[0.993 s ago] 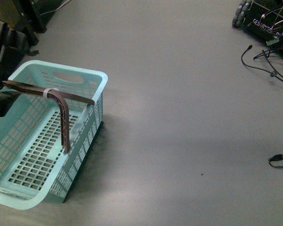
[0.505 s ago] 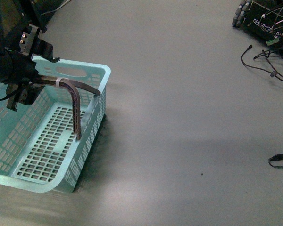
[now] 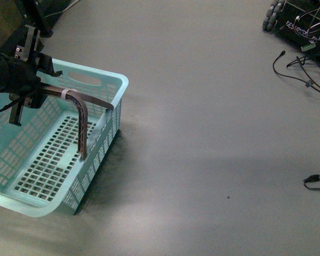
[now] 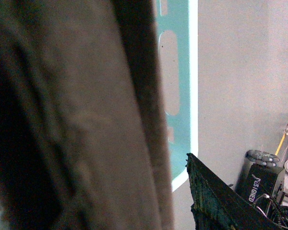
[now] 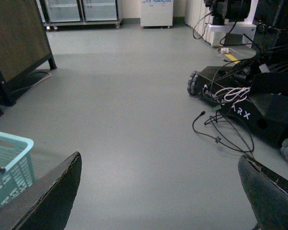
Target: Pick lemon and mango into basket
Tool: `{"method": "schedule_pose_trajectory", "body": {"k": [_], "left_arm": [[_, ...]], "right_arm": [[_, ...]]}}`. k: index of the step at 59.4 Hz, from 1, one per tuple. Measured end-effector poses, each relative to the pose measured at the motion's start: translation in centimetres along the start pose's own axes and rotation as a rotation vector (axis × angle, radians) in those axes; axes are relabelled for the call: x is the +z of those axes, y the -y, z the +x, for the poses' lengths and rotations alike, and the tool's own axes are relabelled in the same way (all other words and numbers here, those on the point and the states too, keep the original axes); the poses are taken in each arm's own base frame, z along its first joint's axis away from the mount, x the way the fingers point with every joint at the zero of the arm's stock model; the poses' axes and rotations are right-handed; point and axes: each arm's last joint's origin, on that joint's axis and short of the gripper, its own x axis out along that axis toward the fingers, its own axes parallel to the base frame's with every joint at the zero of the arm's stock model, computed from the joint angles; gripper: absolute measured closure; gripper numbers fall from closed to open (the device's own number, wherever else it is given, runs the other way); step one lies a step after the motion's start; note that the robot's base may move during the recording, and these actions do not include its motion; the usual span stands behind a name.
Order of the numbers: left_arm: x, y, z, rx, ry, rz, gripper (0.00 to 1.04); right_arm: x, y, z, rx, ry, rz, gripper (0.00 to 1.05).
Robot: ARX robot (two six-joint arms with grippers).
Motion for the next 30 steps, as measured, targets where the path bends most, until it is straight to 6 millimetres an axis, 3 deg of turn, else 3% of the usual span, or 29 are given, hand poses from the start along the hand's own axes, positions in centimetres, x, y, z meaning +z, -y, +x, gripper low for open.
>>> {"method": "schedule_pose_trajectory", "body": {"k": [12, 30], "left_arm": [[0.0, -0.9, -3.5, 0.001, -0.020, -0.045, 0.76], [2.1, 1.7, -14.2, -0.134, 0.036, -0.117, 0.76]], "right_arm": [[0.0, 0.0, 0.0, 0.000, 0.000, 0.000, 0.09], [0.0, 0.0, 0.0, 0.000, 0.000, 0.000, 0.09]]}}
